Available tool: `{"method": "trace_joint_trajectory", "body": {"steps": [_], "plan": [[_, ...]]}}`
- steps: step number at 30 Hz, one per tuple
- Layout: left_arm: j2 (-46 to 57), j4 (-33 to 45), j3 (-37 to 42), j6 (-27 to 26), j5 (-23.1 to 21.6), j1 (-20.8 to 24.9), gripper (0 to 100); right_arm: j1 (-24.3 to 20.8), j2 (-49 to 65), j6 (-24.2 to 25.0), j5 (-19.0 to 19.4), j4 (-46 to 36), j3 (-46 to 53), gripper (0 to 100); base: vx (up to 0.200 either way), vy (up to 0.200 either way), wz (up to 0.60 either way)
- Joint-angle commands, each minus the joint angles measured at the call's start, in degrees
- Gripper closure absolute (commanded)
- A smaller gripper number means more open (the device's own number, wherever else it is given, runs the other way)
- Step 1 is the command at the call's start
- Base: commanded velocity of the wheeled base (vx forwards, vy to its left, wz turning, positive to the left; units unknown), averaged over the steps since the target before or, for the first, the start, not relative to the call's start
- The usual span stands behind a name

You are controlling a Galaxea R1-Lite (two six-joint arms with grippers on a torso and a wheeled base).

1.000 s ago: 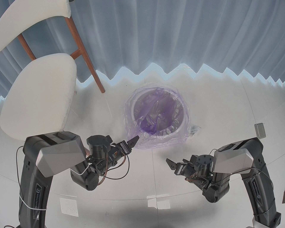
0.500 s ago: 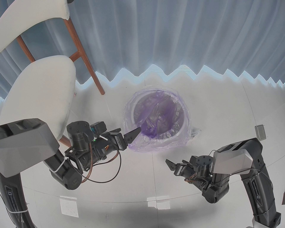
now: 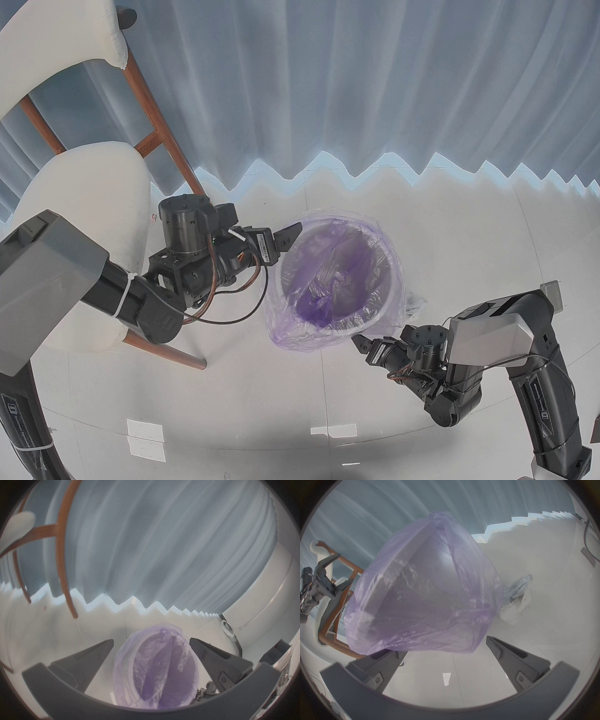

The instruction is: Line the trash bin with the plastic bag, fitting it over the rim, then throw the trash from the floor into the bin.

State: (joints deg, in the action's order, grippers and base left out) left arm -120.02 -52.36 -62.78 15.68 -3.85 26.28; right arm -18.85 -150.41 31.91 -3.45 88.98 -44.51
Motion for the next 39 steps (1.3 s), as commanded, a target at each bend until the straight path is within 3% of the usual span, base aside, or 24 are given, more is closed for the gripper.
{"method": "trace_joint_trajectory", "body": {"steps": [1, 4, 8, 22, 31, 39], "plan": [[-6.1, 2.7, -9.7, -7.5, 0.0, -0.4, 0, -0.8, 0.9, 1.3, -0.2, 1.0, -0.2, 0, 0.000, 0.000, 0.00], [-10.9, 2.8, -13.7, -13.7, 0.2, -2.0, 0, -1.2, 0.9, 1.3, -0.2, 1.0, -0.2, 0, 0.000, 0.000, 0.00], [-14.3, 1.8, -14.5, -16.8, 0.2, -3.1, 0, -1.3, 0.9, 1.3, -0.2, 1.0, -0.3, 0, 0.000, 0.000, 0.00], [-20.9, 0.9, -23.1, -16.2, 0.9, -5.1, 0, -1.4, 0.6, 1.3, -0.2, 1.0, -0.4, 0, 0.000, 0.000, 0.00], [-21.1, 1.3, -24.2, -16.0, 1.2, -5.3, 0, -1.8, 0.6, 1.3, -0.2, 1.0, -0.3, 0, 0.000, 0.000, 0.00], [-22.6, 4.4, -29.5, -9.3, 1.9, -5.7, 0, -2.1, 0.3, 1.3, -0.2, 1.0, -0.3, 0, 0.000, 0.000, 0.00]]}}
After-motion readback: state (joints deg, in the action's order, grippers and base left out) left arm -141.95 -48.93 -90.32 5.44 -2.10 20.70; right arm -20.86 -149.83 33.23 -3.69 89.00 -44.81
